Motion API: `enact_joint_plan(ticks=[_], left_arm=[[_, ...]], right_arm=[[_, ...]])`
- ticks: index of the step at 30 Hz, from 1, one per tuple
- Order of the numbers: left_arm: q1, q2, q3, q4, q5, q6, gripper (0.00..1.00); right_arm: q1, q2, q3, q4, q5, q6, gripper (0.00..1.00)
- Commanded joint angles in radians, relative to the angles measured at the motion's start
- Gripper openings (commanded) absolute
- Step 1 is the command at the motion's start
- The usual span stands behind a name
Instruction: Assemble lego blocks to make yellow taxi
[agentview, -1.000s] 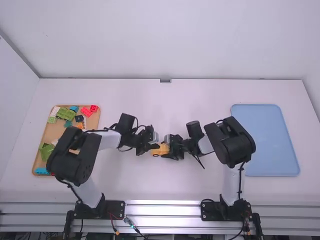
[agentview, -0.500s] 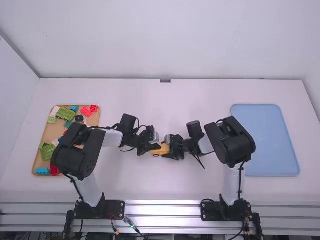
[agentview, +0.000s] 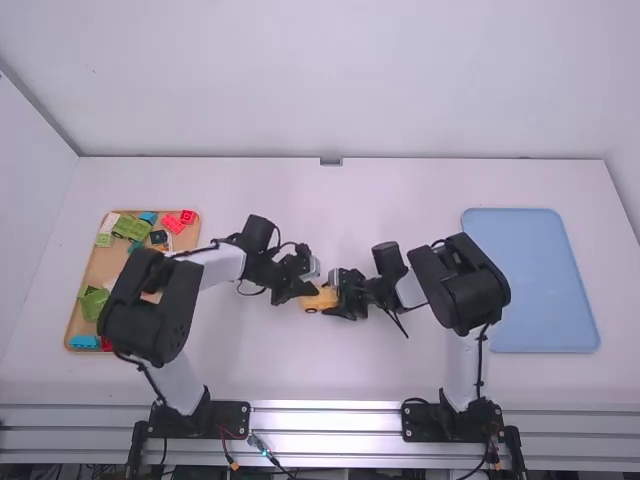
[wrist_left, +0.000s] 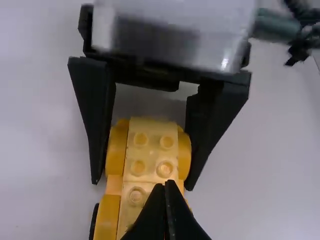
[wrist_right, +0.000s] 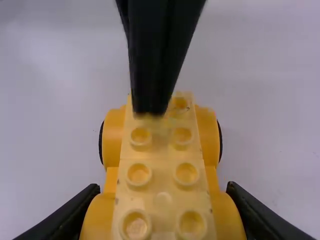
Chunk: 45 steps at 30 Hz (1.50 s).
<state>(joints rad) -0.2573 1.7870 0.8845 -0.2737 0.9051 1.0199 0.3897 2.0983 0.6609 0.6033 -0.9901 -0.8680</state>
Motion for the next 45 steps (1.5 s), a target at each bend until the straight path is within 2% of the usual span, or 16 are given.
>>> enact_joint_plan(ticks=[1,5,7,8,17,19,21,23,28,29,34,37,40,42,43,45], left_arm=[[0.01,-0.117,0.084,-0.028,0.014,0.078,0.02],[0.057,-0.206,0.162,-0.024,-0.025,0.031,0.02],[0.085,-0.23,0.179,-0.017,-0.061,-0.042,0.21],[0.104,-0.24,0.19,-0.01,-0.096,-0.118,0.99],[0.21,-0.243,0.186,-0.064,-0.222,-0.361,0.99],[0.263,-0.243,0.186,-0.07,-0.306,-0.521,0.99],[0.286,-0.243,0.186,-0.07,-0.33,-0.564,0.99],[0.32,-0.243,0.186,-0.071,-0.349,-0.599,0.99],[0.374,-0.243,0.186,-0.071,-0.349,-0.663,0.99],[0.381,-0.243,0.186,-0.071,-0.349,-0.67,0.99],[0.409,-0.243,0.186,-0.082,-0.323,-0.693,0.99],[0.407,-0.243,0.186,-0.108,-0.296,-0.69,0.99],[0.409,-0.243,0.186,-0.139,-0.473,-0.763,0.99],[0.408,-0.242,0.186,-0.141,-0.607,-0.895,0.99],[0.408,-0.242,0.186,-0.141,-0.622,-0.909,0.99],[0.412,-0.242,0.186,-0.141,-0.804,-1.052,0.99]], right_arm=[[-0.003,0.011,0.008,0.002,-0.004,0.007,0.47],[-0.004,0.011,0.01,0.0,0.006,0.01,0.47],[-0.003,0.011,0.018,-0.007,0.039,0.037,0.49],[-0.003,0.011,0.027,-0.018,0.076,0.058,0.5],[-0.003,0.011,0.081,-0.126,0.206,0.048,0.54],[-0.003,-0.001,0.105,-0.212,0.243,-0.012,0.57],[-0.003,-0.011,0.118,-0.264,0.257,-0.039,0.58],[-0.002,-0.031,0.139,-0.348,0.264,-0.077,0.71],[-0.021,-0.066,0.176,-0.48,0.291,-0.108,0.9],[-0.024,-0.074,0.181,-0.504,0.301,-0.109,0.99],[-0.032,-0.167,0.226,-0.68,0.418,-0.106,0.99],[-0.032,-0.275,0.279,-0.867,0.549,-0.106,0.99],[-0.026,-0.37,0.326,-0.991,0.64,-0.106,0.99],[-0.021,-0.406,0.344,-1.022,0.665,-0.105,0.99],[-0.021,-0.41,0.346,-1.024,0.666,-0.105,0.99],[-0.023,-0.456,0.355,-1.032,0.678,-0.098,0.99]])
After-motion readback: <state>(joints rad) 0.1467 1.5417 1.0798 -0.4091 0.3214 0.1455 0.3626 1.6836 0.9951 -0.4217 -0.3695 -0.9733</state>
